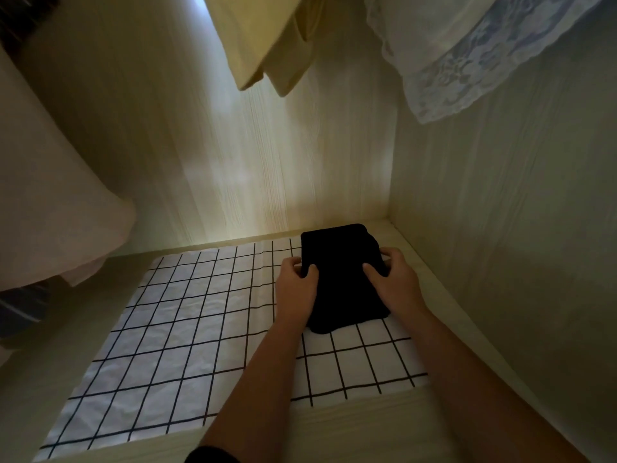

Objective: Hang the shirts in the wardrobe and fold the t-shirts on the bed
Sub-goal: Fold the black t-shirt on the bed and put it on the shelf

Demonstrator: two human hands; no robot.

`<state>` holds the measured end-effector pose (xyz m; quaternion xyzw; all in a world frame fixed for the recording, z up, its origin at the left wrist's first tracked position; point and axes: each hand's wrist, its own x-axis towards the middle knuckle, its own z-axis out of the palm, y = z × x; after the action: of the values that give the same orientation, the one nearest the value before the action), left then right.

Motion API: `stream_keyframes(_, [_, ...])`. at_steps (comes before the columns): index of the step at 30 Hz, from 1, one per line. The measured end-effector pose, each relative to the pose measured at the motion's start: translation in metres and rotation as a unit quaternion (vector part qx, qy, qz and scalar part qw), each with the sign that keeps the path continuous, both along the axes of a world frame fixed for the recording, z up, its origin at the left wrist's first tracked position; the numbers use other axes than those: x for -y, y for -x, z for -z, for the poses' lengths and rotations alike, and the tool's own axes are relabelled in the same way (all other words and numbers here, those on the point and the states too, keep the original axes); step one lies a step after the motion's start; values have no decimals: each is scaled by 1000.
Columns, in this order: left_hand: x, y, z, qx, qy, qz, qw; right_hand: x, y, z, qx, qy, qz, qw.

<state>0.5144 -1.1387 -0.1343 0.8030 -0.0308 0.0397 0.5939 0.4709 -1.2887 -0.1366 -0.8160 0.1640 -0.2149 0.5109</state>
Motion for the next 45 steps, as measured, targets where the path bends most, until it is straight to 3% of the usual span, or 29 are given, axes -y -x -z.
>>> stream_keyframes(3, [-4, 0, 4, 30, -56, 21, 998, 7, -1, 7, -8, 45, -36, 998])
stream_keyframes(6, [-9, 0, 4, 41, -114, 54, 991, 16, 3, 9, -12, 36, -159, 986])
stream_keyframes(9, [-11, 3, 1, 36, -124, 103, 986, 23, 0, 16, -43, 90, -209, 973])
stream_keyframes(14, [-11, 10, -1, 75, -153, 167, 971, 25, -5, 24, -52, 132, -199, 970])
stream_keyframes(18, [-16, 9, -2, 64, -164, 200, 964, 23, -6, 23, -30, 133, -175, 975])
stream_keyframes(23, [-14, 12, -2, 39, -241, 213, 946, 24, -10, 29, -69, 146, -159, 974])
stream_keyframes(27, [-11, 10, -1, 36, -194, 199, 960, 19, 12, 2, -111, 111, -201, 967])
stream_keyframes(28, [-10, 8, 0, 39, -187, 195, 962, 15, 14, -4, -102, 124, -192, 968])
stream_keyframes(30, [-9, 5, 3, 56, -219, 189, 956, 3, 8, -16, -68, 237, -165, 955])
stream_keyframes(34, [-8, 0, 10, 77, -242, 202, 946, -32, -18, -26, -130, 401, -229, 877])
stream_keyframes(45, [-7, -1, 13, 89, -352, 204, 909, -28, -59, -9, -226, 419, -168, 864])
